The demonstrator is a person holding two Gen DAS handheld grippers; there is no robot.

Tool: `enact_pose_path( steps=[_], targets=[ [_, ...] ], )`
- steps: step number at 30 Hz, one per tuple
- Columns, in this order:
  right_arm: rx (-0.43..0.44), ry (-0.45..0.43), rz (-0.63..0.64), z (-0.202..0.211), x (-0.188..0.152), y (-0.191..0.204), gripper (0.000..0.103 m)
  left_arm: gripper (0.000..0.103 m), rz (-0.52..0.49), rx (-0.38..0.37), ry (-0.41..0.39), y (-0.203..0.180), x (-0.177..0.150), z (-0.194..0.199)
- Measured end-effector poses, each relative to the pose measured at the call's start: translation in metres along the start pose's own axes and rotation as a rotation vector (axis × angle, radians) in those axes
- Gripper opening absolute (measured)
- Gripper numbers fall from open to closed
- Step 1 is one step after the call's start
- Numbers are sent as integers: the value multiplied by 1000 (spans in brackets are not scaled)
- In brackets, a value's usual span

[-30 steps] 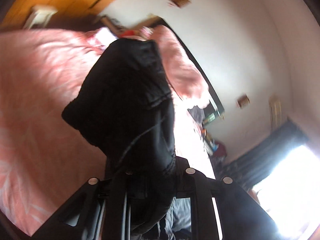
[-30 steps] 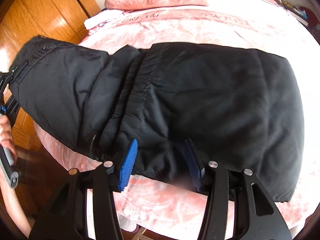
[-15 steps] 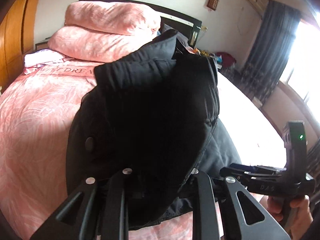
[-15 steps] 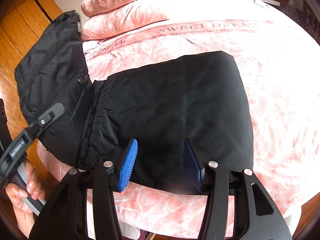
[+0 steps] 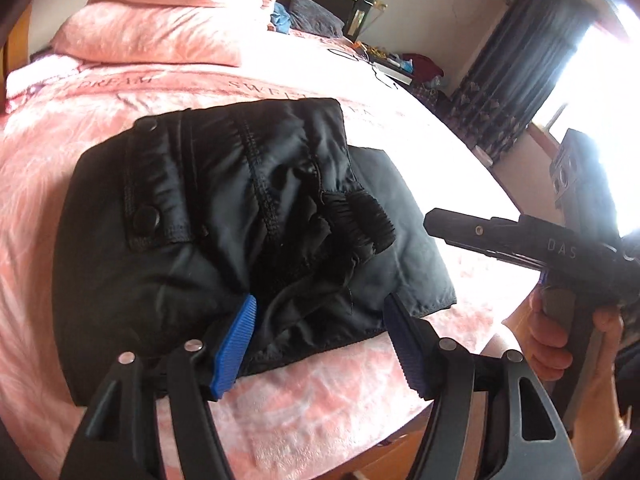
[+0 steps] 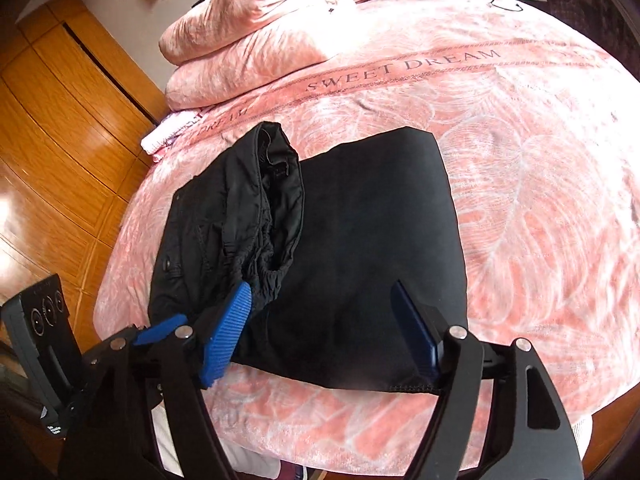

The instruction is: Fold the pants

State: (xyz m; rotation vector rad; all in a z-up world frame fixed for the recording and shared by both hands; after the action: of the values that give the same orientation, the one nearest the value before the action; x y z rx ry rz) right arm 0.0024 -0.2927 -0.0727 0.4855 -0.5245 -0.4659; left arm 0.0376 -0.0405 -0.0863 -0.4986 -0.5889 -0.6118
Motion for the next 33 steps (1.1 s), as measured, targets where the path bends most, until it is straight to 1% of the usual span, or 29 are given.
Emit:
enact_pose_path(
  steps=[2, 5, 6, 7, 9, 11, 13, 16, 17, 18, 19, 20, 21, 22, 24, 25, 27, 29, 31, 33],
  targets=[
    [31, 14, -7, 4, 2, 3, 76, 66, 73, 2, -29, 11, -12, 14],
    [27, 28, 29, 4, 3, 19, 77, 70, 128, 72, -66, 41, -19, 30],
    [13, 29, 51, 3, 2, 24, 79, 73, 144, 100, -65, 49, -16, 32],
    [4, 37, 71, 0, 0, 30, 83, 76, 165, 127, -60, 55, -23, 40],
    [-11, 66, 97, -11, -1, 37, 83, 79, 203, 133, -46, 73, -21, 38],
    [-12, 84, 115, -25, 1, 41, 83, 79, 244, 134, -37, 87, -18, 35],
    [15, 113, 101, -39, 7, 43, 83, 79, 272, 150, -23, 101, -14, 31],
    [79, 200, 57, -62, 12, 43, 83, 80, 271, 162, 3, 109, -6, 20],
    [74, 206, 62, -68, 12, 45, 83, 82, 266, 158, 0, 108, -2, 17],
    [61, 205, 76, -74, 11, 47, 83, 85, 264, 152, -2, 108, -1, 17],
    [58, 211, 96, -81, 10, 50, 82, 88, 264, 150, 0, 107, 4, 12],
    [69, 216, 113, -86, 8, 53, 76, 89, 263, 157, 6, 108, 6, 8],
    [90, 231, 127, -91, 7, 56, 57, 89, 260, 177, 17, 111, 8, 5],
    [94, 239, 135, -96, 7, 57, 45, 89, 256, 196, 30, 113, 11, 3],
    [105, 219, 169, -96, 7, 59, 36, 89, 258, 219, 46, 122, 18, -1],
    [123, 212, 179, -94, 7, 59, 33, 89, 258, 219, 36, 126, 23, -1],
    [179, 206, 157, -89, 10, 53, 31, 89, 253, 191, 7, 131, 31, -3],
    [223, 193, 133, -83, 13, 50, 29, 89, 257, 165, -68, 136, 36, -2],
    [253, 176, 107, -74, 16, 48, 27, 89, 288, 106, -144, 143, 31, 3],
    [287, 161, 99, -63, 19, 49, 27, 89, 314, 45, -157, 152, 26, 5]
  ],
)
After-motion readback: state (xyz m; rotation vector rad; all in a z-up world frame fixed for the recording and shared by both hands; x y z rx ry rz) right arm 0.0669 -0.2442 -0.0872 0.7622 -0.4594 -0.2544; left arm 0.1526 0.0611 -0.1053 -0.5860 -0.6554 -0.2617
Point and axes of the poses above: each gripper's, at about its wrist camera, not at the fingertips, and z roughly against the way its jaws point, y to its left, x to its top, the point moved 1 cm from there along -z, roughly the way its jaws point, and after that the axes turned 13 degrees about -z, right-handed, at the moved point
